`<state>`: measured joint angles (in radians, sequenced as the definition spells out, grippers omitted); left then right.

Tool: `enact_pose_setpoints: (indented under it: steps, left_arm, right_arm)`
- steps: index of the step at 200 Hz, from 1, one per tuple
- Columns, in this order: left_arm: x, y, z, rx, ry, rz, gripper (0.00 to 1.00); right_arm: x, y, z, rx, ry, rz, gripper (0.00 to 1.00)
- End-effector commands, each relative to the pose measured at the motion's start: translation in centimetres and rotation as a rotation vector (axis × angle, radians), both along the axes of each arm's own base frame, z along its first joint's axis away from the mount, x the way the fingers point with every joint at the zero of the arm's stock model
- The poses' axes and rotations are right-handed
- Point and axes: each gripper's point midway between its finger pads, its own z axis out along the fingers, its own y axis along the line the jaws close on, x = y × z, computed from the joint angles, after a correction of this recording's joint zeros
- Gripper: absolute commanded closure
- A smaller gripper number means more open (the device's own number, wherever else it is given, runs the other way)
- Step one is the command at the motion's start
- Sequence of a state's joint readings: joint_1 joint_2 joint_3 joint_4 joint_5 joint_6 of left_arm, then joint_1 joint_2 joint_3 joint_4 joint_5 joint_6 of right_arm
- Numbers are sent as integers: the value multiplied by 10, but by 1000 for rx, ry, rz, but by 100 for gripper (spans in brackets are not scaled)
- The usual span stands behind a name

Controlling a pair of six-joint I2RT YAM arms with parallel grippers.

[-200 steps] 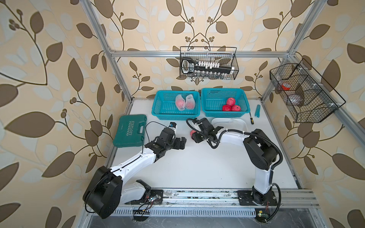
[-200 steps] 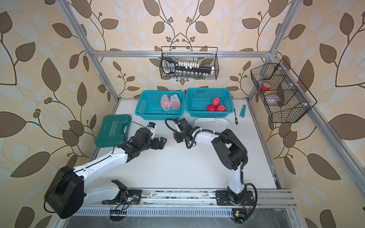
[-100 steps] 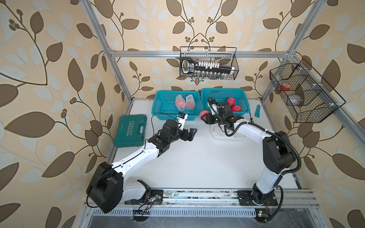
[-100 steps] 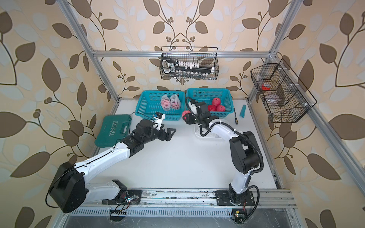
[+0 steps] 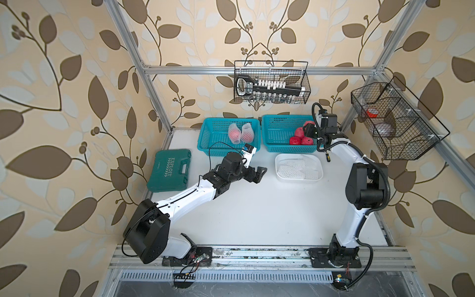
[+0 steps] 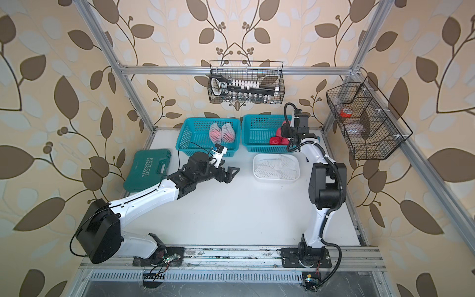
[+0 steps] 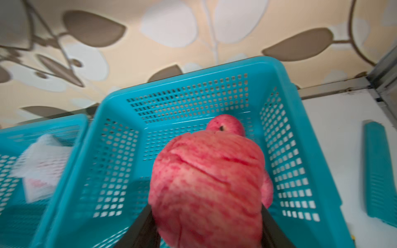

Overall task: Remove foam nets from apples
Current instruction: Place the apple in the basket.

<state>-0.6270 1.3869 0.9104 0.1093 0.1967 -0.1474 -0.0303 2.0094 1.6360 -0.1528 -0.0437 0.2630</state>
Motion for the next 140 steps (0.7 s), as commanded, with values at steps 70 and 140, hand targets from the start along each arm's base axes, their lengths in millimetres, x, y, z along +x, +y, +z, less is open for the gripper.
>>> enact_pose_setpoints:
  steps: [70,140]
  left_arm:
    - [1,32,-2,97,-50,112,1]
    - [26,47,5,137,-85,208,1]
  right_arm:
    - [56,-46,-14,-128,38,-128,1]
    - [18,-23,76,-43,-112,-73,0]
